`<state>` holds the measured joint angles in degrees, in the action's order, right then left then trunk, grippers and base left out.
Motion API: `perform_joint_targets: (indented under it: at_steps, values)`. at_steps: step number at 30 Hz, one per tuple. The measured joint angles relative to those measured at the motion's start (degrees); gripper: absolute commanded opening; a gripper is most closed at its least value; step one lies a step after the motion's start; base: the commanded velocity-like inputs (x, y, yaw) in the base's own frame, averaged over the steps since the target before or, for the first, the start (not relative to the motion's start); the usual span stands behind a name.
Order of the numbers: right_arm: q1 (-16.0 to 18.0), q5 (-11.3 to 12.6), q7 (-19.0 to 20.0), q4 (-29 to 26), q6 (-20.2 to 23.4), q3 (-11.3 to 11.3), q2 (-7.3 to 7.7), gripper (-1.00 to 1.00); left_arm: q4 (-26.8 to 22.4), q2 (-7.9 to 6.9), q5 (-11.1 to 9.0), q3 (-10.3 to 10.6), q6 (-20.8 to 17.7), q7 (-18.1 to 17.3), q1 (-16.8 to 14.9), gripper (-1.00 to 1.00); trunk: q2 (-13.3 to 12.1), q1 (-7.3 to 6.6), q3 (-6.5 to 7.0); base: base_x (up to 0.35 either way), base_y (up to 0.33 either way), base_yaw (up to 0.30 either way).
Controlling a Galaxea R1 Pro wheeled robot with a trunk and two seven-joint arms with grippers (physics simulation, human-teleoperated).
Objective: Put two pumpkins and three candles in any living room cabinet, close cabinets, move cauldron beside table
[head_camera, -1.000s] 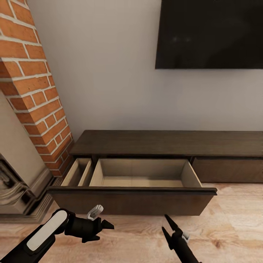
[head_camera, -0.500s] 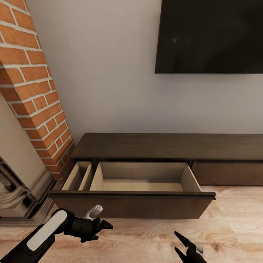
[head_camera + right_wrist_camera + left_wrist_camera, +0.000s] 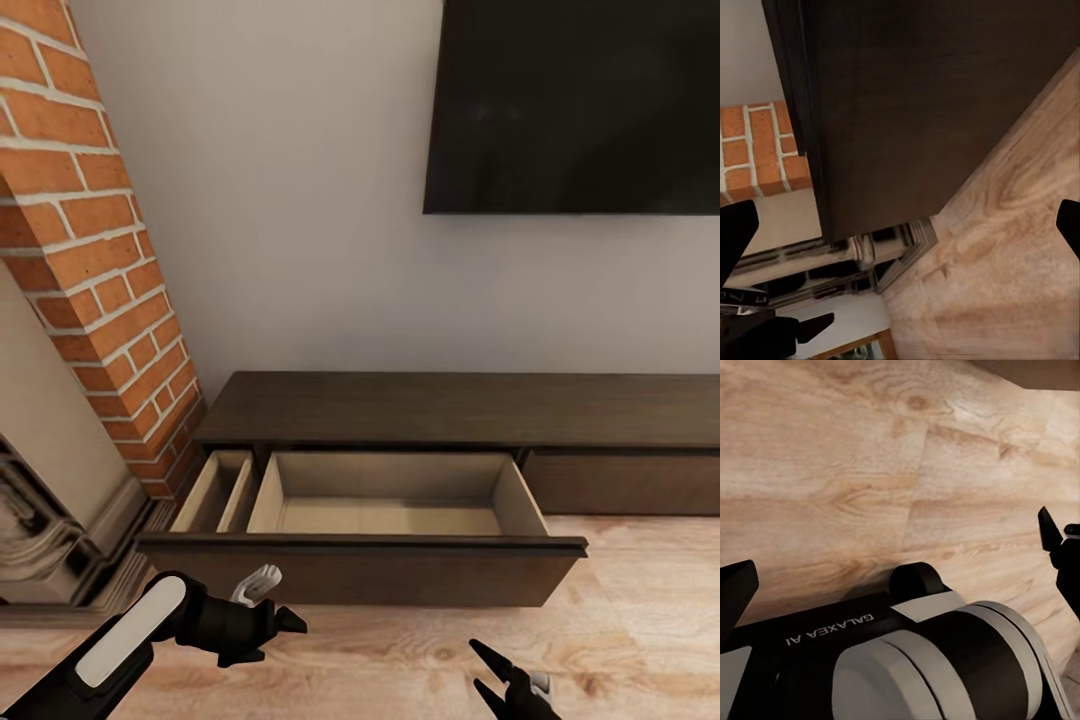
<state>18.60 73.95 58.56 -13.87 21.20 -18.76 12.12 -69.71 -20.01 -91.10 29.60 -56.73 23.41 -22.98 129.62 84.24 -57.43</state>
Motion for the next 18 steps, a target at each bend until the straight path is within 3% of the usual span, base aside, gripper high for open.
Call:
perform_joint_targets:
  at_steps: [18]
  values:
    - [0.0, -0.3, 0.0, 0.6, -2.1, -0.1, -0.05, 1.00, 0.0, 0.27, -0.3, 0.1, 0.0, 0.1, 0.0, 1.00, -7.2, -3.95, 3.23, 0.000, 0.000, 0.000]
